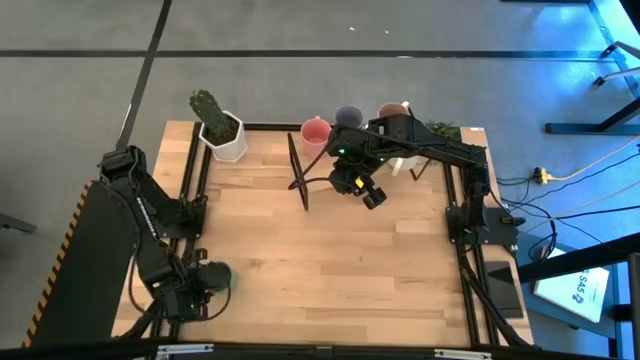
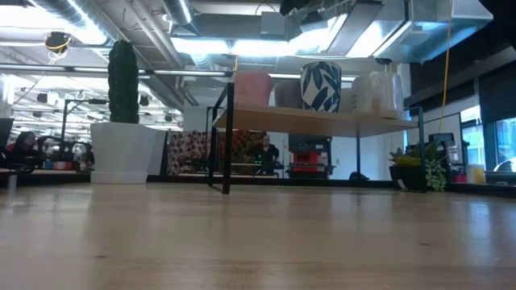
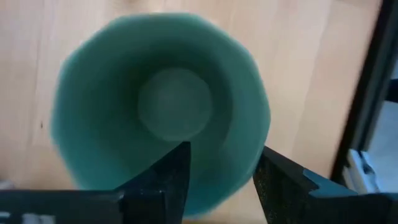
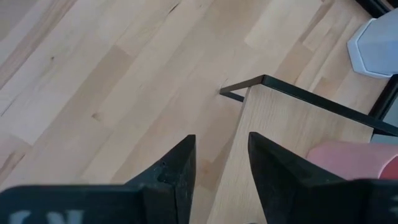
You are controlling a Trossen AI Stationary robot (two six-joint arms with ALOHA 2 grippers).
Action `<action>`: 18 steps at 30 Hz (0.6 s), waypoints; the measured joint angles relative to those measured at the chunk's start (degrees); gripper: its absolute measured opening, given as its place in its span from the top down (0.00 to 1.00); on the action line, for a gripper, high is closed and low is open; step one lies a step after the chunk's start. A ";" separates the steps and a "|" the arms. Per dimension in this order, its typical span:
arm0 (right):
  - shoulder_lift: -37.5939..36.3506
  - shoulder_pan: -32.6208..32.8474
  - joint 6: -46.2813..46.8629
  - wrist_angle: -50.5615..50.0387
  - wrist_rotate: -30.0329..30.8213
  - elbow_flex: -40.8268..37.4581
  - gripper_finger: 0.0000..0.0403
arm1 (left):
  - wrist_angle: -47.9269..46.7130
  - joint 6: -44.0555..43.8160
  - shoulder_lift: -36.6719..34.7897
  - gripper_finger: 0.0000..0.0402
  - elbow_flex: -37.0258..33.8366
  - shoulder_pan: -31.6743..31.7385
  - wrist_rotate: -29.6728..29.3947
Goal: Place coffee mugs
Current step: Put the green mug on the shelf
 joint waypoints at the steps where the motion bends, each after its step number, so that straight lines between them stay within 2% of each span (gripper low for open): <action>1: 0.00 0.00 0.00 0.00 -0.01 0.00 0.66 | 0.66 0.08 -0.04 0.61 -0.72 0.36 0.03; 5: 0.00 0.00 0.02 -0.11 -0.01 0.00 0.66 | 3.42 1.87 -0.04 0.72 -3.48 2.12 0.01; 11: 0.00 0.00 0.04 -0.83 -0.01 0.00 0.66 | 4.24 7.91 -0.15 0.95 -4.65 6.79 -0.95; 18: 0.02 0.00 0.07 -1.40 -1.01 0.00 0.66 | 8.89 18.84 0.17 0.96 -2.95 15.17 -3.15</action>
